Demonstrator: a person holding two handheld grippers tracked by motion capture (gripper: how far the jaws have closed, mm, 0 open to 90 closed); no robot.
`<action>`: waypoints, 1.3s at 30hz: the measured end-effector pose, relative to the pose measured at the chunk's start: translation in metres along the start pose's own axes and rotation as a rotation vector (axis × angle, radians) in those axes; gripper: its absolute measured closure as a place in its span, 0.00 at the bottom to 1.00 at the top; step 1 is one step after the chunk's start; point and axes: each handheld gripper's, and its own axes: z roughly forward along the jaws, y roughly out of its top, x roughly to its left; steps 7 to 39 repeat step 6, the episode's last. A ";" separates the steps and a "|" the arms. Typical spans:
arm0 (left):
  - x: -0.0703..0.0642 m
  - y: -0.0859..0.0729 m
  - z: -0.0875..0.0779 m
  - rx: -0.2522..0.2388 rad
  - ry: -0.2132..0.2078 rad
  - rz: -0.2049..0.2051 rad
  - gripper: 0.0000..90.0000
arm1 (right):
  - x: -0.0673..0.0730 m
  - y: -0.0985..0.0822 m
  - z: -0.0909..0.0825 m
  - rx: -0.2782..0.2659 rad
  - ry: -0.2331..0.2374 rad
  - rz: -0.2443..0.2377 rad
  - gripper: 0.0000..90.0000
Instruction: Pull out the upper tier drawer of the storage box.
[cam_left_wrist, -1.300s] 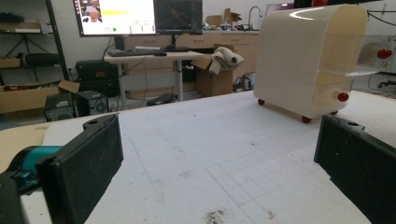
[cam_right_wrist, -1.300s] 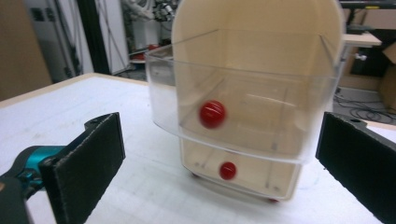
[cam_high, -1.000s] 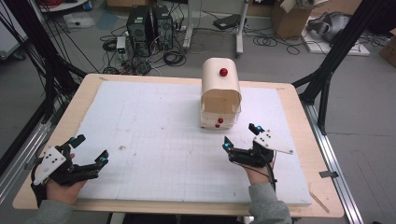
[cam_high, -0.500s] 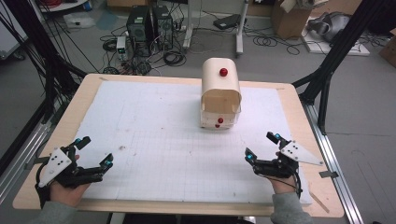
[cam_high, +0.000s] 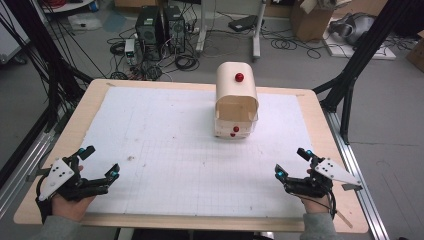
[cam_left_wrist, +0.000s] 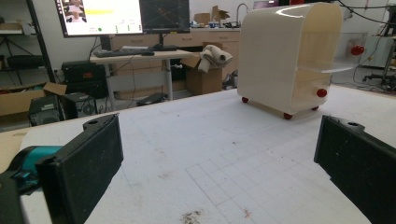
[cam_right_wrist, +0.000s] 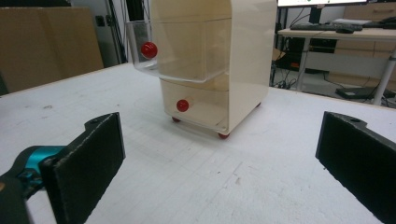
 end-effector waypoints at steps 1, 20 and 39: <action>0.000 0.000 0.000 0.000 0.000 0.000 0.02 | -0.001 -0.001 0.000 -0.001 -0.001 0.002 0.00; 0.001 0.000 0.001 0.000 0.002 -0.004 0.02 | 0.001 -0.001 0.002 -0.001 0.010 0.005 0.00; 0.001 0.000 0.001 0.000 0.002 -0.004 0.02 | 0.001 -0.001 0.002 -0.001 0.010 0.005 0.00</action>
